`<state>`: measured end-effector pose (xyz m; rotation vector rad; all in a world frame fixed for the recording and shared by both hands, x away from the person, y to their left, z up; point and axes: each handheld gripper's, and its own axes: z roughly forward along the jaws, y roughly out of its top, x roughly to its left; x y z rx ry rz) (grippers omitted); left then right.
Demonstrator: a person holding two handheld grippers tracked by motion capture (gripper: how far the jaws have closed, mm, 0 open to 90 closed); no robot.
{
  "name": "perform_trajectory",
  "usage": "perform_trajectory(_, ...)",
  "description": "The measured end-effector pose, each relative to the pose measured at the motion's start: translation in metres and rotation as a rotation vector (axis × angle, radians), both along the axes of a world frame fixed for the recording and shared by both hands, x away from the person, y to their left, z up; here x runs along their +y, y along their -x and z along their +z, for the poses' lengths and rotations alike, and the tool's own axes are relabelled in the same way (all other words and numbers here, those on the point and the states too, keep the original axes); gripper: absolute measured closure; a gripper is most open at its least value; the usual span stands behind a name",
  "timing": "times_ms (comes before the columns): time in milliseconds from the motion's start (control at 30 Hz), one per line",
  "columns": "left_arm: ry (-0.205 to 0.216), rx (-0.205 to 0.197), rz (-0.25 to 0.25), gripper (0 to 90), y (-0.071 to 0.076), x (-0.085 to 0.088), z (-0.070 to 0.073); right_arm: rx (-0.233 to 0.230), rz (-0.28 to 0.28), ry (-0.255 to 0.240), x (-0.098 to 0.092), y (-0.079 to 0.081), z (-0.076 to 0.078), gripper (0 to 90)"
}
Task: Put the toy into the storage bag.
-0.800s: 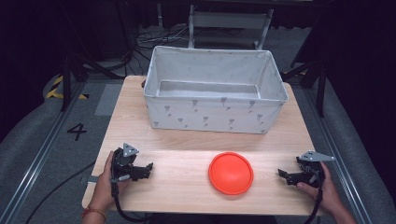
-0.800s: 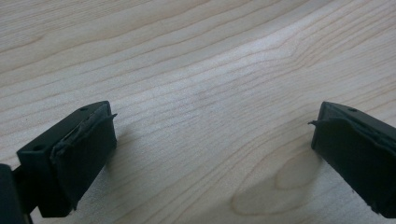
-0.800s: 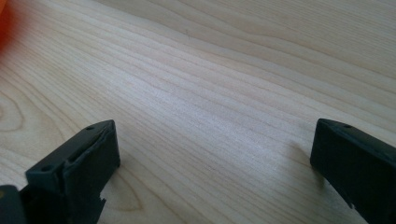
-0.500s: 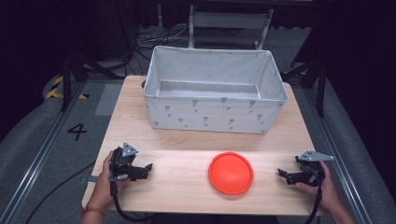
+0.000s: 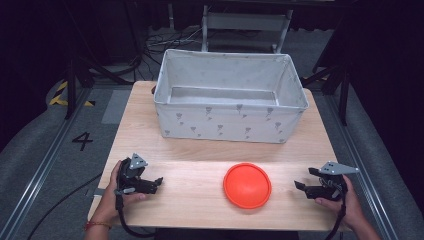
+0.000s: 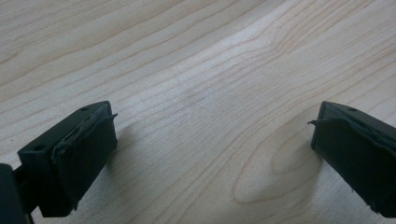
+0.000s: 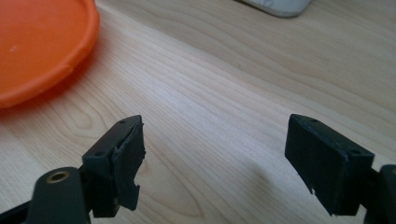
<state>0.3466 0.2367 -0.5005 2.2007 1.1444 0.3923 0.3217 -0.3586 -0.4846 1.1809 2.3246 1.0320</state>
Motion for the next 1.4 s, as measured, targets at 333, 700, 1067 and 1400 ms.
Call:
perform_trajectory(333,-0.001,0.002,-0.004,0.4,0.000,0.000,0.000,-0.021,0.051,-0.034,0.013,0.001,0.012,21.7)
perform_trajectory(700,0.000,0.000,0.009,0.4,0.000,-0.001,0.000,-0.035,0.171,-0.077,0.054,-0.002,0.030,21.6)
perform_trajectory(1067,0.001,0.001,0.014,0.4,0.000,-0.001,0.000,0.055,0.280,-0.027,0.105,-0.021,0.011,18.7)
perform_trajectory(1400,0.002,0.002,0.011,0.3,0.000,-0.001,0.000,0.135,0.315,0.022,0.119,-0.025,-0.007,16.9)
